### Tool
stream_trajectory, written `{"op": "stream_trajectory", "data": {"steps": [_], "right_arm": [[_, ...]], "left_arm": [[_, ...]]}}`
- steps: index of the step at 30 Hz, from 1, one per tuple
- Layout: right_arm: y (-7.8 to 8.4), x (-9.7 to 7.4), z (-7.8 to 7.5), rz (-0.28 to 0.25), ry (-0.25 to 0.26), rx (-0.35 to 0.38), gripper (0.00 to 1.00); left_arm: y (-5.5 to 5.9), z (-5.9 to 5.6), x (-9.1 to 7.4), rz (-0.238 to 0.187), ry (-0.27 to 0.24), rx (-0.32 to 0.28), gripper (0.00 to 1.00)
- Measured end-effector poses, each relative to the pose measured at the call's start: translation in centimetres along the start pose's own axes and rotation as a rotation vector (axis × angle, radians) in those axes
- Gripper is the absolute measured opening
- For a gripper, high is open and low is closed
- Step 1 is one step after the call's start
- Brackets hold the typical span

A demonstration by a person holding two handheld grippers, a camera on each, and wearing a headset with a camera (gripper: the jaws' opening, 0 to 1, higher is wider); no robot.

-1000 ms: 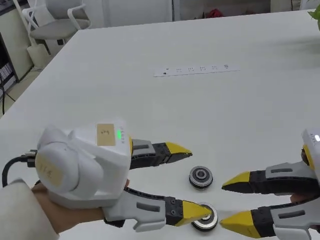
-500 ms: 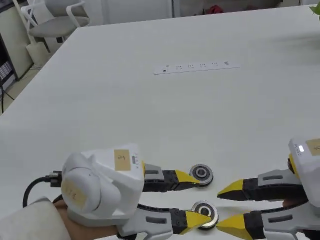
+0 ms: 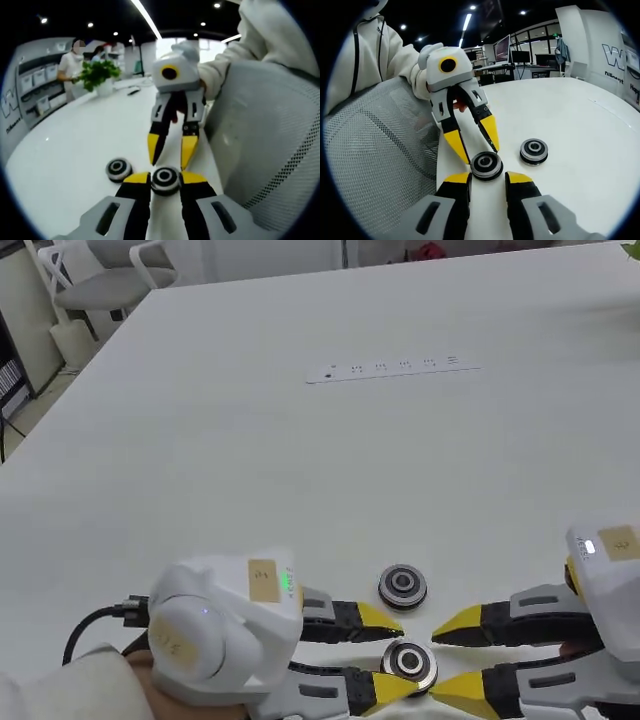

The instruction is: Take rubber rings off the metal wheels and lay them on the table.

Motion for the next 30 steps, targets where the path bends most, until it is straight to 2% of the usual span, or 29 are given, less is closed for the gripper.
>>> {"op": "stream_trajectory", "data": {"steps": [13, 15, 30], "right_arm": [[0.21, 0.46, -0.04, 0.006, -0.002, -0.019, 0.21], [0.21, 0.46, -0.05, 0.006, -0.002, -0.019, 0.21], [0.15, 0.42, 0.09, 0.005, -0.008, -0.023, 0.18]], "left_arm": [[0.29, 0.05, 0.41, -0.003, -0.001, -0.015, 0.16], [0.31, 0.25, 0.43, -0.004, -0.014, -0.011, 0.14], [0.41, 0.04, 0.26, -0.017, -0.014, -0.007, 0.14]]}}
Point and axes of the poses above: the centre of the closed fingertips' face, and the gripper's own axes: x roughly forward along the fingers, z roughly to its left, y roughly out of its underside, the point moved 5 cm from there along -x, roughly backward along the fingers, and after that the axes turned 4 degrees about x, right-handed, at the moved point
